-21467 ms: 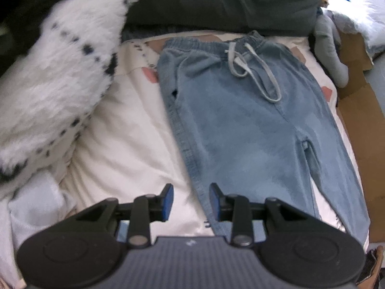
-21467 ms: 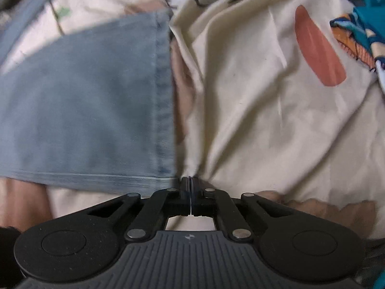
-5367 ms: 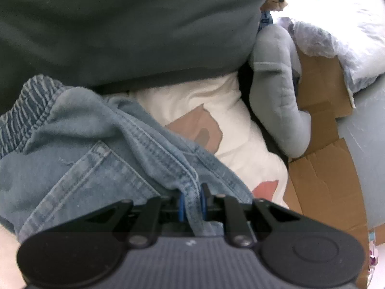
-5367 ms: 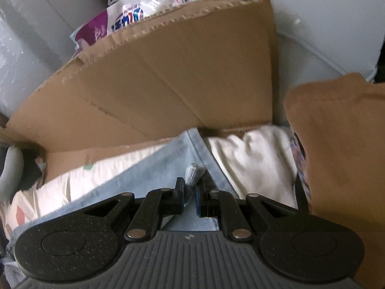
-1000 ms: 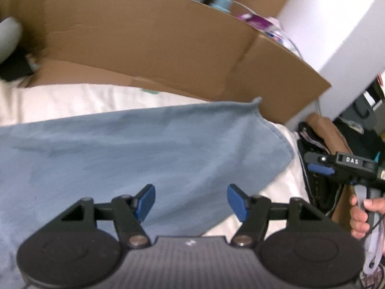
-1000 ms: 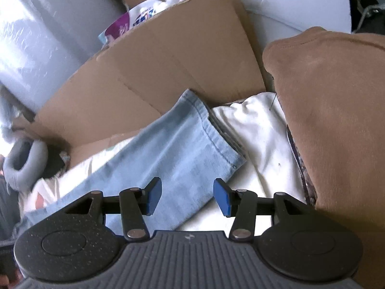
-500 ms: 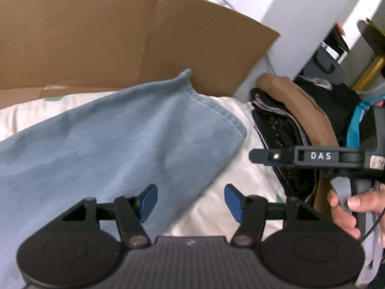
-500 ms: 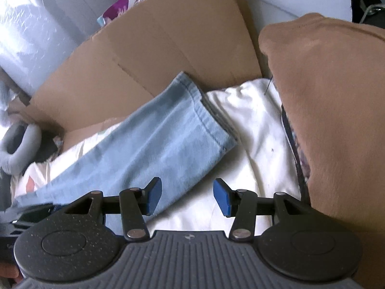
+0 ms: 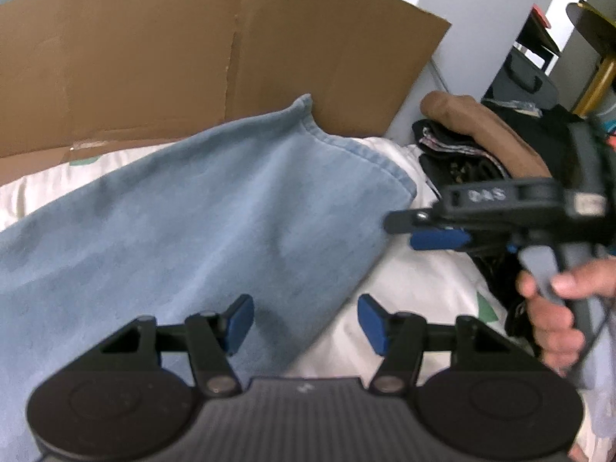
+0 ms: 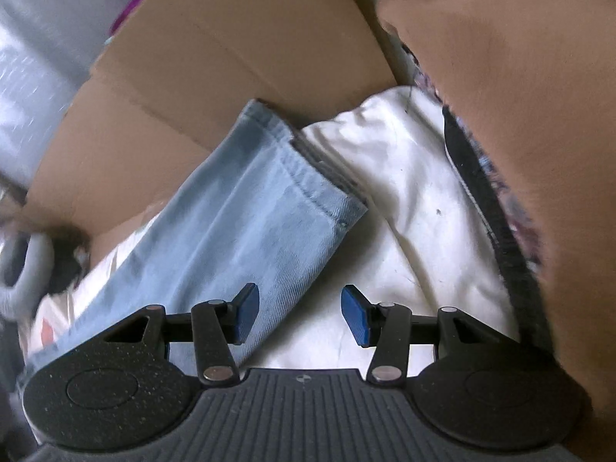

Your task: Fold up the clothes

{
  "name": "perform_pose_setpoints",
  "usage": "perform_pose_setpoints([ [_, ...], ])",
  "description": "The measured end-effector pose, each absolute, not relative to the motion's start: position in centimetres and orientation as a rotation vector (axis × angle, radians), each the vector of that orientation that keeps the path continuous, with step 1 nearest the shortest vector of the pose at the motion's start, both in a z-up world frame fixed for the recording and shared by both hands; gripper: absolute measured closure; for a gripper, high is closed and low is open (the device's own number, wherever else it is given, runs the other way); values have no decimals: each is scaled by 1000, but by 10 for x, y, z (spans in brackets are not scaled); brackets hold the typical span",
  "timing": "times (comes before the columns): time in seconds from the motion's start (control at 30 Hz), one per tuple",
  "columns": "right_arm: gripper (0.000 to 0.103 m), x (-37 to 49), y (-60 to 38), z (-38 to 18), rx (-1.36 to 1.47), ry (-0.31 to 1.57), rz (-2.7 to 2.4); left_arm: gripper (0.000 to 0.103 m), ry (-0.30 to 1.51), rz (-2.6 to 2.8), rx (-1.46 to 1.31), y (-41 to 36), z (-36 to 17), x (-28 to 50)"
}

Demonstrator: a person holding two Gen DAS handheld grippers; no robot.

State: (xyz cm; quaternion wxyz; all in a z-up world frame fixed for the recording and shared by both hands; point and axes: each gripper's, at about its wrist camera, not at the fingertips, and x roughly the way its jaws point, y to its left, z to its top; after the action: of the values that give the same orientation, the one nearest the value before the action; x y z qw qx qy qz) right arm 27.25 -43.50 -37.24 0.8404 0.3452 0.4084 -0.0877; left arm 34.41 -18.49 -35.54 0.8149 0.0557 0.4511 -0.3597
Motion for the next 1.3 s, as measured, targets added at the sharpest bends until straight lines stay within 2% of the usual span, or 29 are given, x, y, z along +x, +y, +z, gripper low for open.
perform_pose_setpoints([
  [0.17,51,282,-444,-381,789,853,-208,40,941,-781,167,-194,-358,343],
  [0.2,64,284,-446,-383,801,851,-213,39,936,-787,179,-196,-359,343],
  [0.23,71,286,-448,-385,812,849,-218,39,931,-796,191,-199,-360,343],
  [0.27,86,288,-450,-387,824,847,-222,39,926,-804,203,-202,-360,342],
  [0.33,91,289,-451,-386,832,847,-225,38,919,-818,228,-209,-362,342],
  [0.37,99,289,-453,-384,845,844,-224,38,917,-822,240,-212,-363,343],
  [0.67,101,289,-460,-357,881,787,-171,31,858,-865,346,-246,-367,342],
  [0.93,102,291,-460,-345,917,772,-155,33,742,-808,495,-268,-370,337],
  [1.03,102,291,-460,-339,921,763,-149,44,697,-806,513,-268,-364,335],
  [1.1,102,290,-460,-337,922,759,-144,62,663,-806,514,-266,-359,334],
  [1.17,102,289,-464,-336,922,754,-138,75,645,-814,508,-267,-355,332],
  [1.2,101,288,-467,-336,917,750,-135,79,636,-818,507,-267,-353,332],
  [1.3,102,286,-472,-331,908,743,-126,79,613,-829,550,-276,-351,330],
])
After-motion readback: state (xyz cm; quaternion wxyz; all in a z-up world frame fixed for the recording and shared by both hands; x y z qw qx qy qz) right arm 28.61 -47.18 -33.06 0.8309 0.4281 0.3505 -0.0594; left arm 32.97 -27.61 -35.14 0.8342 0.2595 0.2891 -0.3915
